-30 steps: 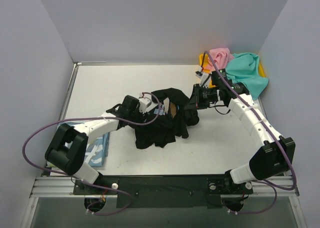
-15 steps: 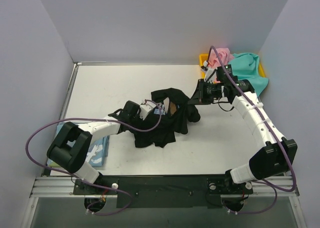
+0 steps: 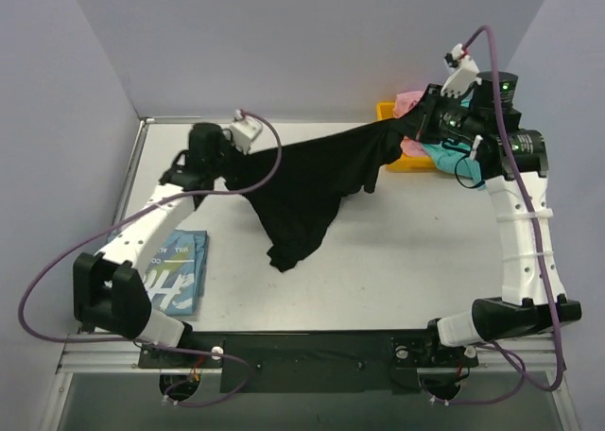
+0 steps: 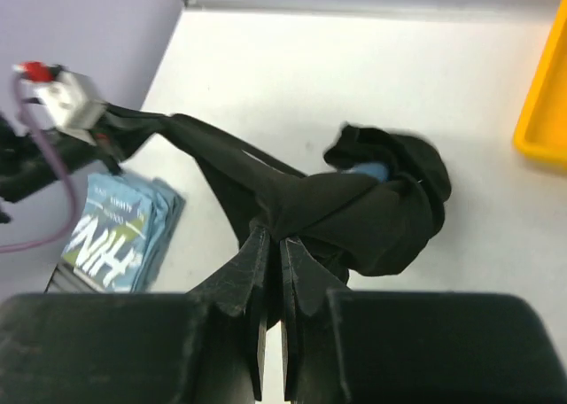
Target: Fold and stack the t-shirts
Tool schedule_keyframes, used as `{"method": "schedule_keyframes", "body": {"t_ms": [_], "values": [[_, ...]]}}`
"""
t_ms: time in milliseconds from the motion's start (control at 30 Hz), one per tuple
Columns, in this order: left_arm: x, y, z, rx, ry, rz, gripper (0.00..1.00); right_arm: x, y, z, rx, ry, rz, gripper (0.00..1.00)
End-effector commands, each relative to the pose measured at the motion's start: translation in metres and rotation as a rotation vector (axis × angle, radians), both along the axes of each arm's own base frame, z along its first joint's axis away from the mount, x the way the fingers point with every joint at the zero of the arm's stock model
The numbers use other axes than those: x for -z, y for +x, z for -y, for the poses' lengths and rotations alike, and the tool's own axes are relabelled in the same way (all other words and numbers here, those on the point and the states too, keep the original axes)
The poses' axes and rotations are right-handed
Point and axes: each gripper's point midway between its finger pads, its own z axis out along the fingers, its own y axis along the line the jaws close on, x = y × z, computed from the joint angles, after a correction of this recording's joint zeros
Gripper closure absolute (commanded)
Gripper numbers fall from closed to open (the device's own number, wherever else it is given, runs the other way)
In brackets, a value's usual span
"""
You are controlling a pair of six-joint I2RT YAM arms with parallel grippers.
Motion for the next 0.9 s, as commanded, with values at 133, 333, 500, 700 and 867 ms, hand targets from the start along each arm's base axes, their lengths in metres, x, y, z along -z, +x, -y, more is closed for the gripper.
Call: {"method": "schedule_keyframes", "body": {"t_ms": [133, 333, 500, 700, 867], "values": [[-0.206, -0.073, -0.028, 0.147, -0.064, 0.342, 1.0, -0.158, -0.069, 0.013, 0.033, 0.072, 0.478, 1.0], [-0.292, -0.118, -0.061, 0.046, -0.08, 0.554, 1.0, -0.203, -0.145, 0.027, 0.057, 0.08, 0.718, 1.0], [-0.332, -0.147, -0.065, 0.069, -0.113, 0.645, 1.0, -0.209, -0.188, 0.034, 0.062, 0.069, 0.787, 1.0], [-0.342, -0.151, -0.065, 0.045, -0.183, 0.628, 1.0, -0.211, -0.212, 0.036, 0.061, 0.077, 0.812, 1.0], [-0.317, -0.126, -0.058, 0.052, -0.156, 0.562, 1.0, -0.181, -0.164, 0.032, 0.06, 0.036, 0.707, 1.0]]}}
